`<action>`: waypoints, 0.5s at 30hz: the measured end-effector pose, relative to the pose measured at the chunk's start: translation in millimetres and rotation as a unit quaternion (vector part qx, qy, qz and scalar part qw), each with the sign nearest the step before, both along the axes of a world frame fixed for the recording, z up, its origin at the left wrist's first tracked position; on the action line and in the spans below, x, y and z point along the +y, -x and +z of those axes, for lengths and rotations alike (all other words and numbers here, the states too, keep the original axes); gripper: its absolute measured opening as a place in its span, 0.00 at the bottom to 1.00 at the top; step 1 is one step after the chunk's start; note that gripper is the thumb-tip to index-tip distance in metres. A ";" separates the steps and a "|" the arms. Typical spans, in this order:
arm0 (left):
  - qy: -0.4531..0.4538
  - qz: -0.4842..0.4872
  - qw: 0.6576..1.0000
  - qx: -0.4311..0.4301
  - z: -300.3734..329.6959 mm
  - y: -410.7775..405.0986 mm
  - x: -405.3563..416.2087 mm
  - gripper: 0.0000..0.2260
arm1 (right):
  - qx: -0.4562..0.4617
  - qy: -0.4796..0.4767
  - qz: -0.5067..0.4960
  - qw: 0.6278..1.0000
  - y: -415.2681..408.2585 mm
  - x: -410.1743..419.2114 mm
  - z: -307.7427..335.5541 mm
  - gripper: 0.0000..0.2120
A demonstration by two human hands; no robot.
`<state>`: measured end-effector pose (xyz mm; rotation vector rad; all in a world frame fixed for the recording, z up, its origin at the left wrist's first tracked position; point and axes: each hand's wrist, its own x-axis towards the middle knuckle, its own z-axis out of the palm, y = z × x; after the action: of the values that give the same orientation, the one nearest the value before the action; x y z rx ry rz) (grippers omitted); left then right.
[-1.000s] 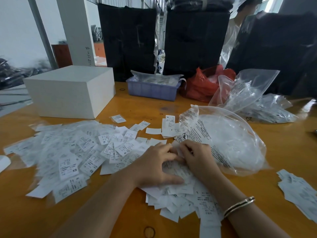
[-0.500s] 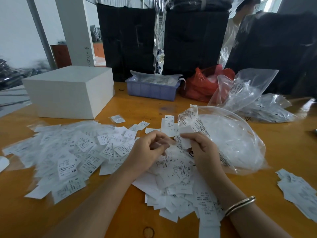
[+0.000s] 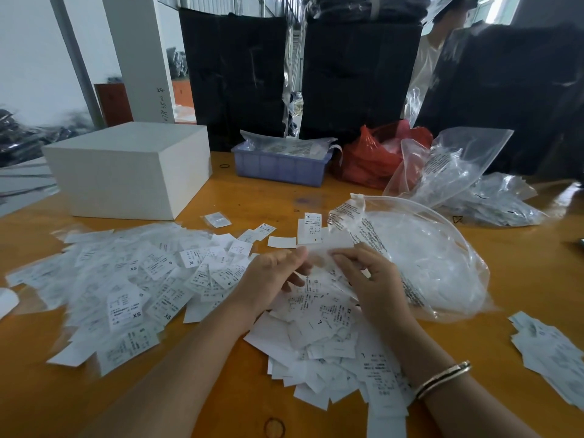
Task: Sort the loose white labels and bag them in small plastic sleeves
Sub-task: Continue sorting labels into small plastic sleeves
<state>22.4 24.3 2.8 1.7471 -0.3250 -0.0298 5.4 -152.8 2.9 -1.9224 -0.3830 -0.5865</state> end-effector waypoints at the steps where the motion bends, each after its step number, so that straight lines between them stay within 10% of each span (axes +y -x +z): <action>1: 0.020 0.015 1.000 -0.001 -0.4 0.1 -0.5 0.19 | 0.003 0.007 0.002 1.000 -0.4 0.9 -0.3 0.07; 9: 0.103 0.052 0.993 0.002 0.2 -2.1 -0.1 0.07 | -0.012 0.117 0.001 0.993 -0.8 1.7 -5.1 0.07; 15: 0.064 0.090 0.990 -0.082 1.8 -1.3 -0.5 0.03 | 0.025 -0.029 -0.049 0.998 -3.5 -2.1 -3.6 0.16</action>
<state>23.7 23.8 4.5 1.6478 -0.2811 0.2620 8.9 -155.0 -0.7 -1.9044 -0.2374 -0.6065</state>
